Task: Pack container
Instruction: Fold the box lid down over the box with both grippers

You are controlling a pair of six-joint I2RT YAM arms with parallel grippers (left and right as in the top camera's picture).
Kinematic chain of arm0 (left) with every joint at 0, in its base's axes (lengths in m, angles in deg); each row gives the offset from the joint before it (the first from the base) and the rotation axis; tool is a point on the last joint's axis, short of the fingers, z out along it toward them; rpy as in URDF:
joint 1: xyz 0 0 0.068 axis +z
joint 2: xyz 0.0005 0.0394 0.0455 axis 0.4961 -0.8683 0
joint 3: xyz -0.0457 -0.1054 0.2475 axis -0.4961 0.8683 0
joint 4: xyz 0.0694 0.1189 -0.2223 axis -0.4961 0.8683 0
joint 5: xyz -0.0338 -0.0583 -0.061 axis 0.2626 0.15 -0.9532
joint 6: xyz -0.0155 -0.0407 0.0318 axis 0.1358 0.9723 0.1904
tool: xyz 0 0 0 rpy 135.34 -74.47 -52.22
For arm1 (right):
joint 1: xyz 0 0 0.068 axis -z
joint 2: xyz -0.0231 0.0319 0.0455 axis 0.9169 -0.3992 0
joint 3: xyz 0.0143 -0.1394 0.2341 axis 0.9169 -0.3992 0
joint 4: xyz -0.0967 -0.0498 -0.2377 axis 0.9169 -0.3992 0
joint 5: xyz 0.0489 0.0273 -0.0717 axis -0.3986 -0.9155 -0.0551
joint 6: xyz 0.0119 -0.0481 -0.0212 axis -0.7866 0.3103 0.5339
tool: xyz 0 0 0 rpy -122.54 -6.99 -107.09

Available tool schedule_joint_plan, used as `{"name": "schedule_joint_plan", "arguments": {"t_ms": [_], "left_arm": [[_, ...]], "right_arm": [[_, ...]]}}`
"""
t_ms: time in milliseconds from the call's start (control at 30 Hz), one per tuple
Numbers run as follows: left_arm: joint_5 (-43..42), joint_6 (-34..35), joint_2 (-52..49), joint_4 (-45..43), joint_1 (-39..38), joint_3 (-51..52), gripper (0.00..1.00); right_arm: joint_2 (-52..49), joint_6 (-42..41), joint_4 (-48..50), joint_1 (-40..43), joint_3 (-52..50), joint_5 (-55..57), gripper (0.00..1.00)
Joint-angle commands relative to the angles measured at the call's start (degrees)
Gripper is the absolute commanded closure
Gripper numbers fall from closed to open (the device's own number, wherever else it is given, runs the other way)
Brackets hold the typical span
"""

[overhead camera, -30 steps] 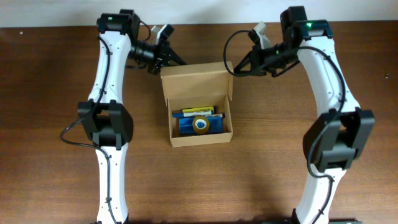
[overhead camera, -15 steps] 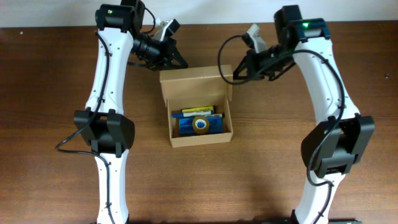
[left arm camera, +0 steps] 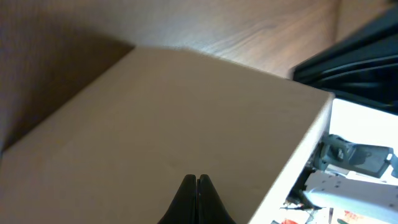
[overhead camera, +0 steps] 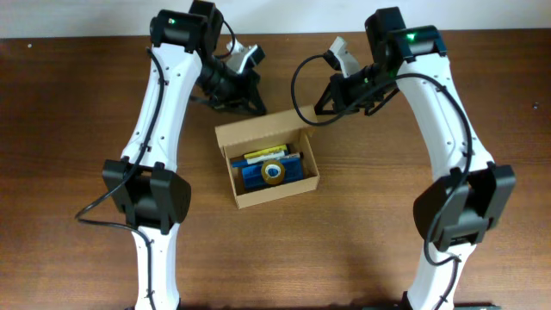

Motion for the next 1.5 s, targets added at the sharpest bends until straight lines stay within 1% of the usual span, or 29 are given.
{"name": "schedule_joint_plan", "arguments": {"t_ms": [0,267,367,433,567,700,867,967,1033,1267,1467], "left_arm": [[5.03,0.31,4.7,0.11,-0.72,4.39,0.99],[11.93,0.33,13.29,0.11,-3.78,13.75,0.98],[17.62,1.46,16.74,0.11,-5.01,17.64,0.98],[22.82,2.99,19.63,0.09,-5.84,21.57,0.98],[28.09,4.5,23.5,-0.11,-6.25,27.5,0.98],[30.6,5.75,26.77,-4.44,-6.25,34.05,0.98],[30.62,6.45,29.38,-13.62,-6.25,44.02,0.98],[30.58,6.73,29.42,-17.27,-6.25,48.78,0.98],[29.97,6.8,29.42,-19.85,-6.25,51.84,0.98],[28.89,7.21,29.4,-25.07,-6.25,57.24,0.99],[29.07,7.96,29.4,-28.57,-6.25,59.12,0.99]], "right_arm": [[3.91,1.88,-0.96,-0.55,0.17,1.14,0.96],[7.21,1.84,-5.29,-3.89,0.17,7.91,0.96],[7.91,1.86,-8.0,-5.81,0.17,10.29,0.96],[8.33,1.84,-10.43,-7.85,0.17,13.88,0.96],[8.57,-0.37,-13.4,-11.76,0.17,20.61,0.96],[8.57,-3.21,-12.9,-15.34,0.11,24.85,0.96],[8.55,-3.8,-10.91,-16.72,-0.7,26.38,0.96],[8.5,-3.78,-8.5,-16.37,-4.31,26.47,0.96],[8.44,-3.78,-6.4,-16.24,-8.76,26.4,0.96],[8.44,-4.87,2.64,-16.22,-21.84,26.14,0.96],[8.44,-5.33,7.19,-16.24,-28.72,26.12,0.96]]}}
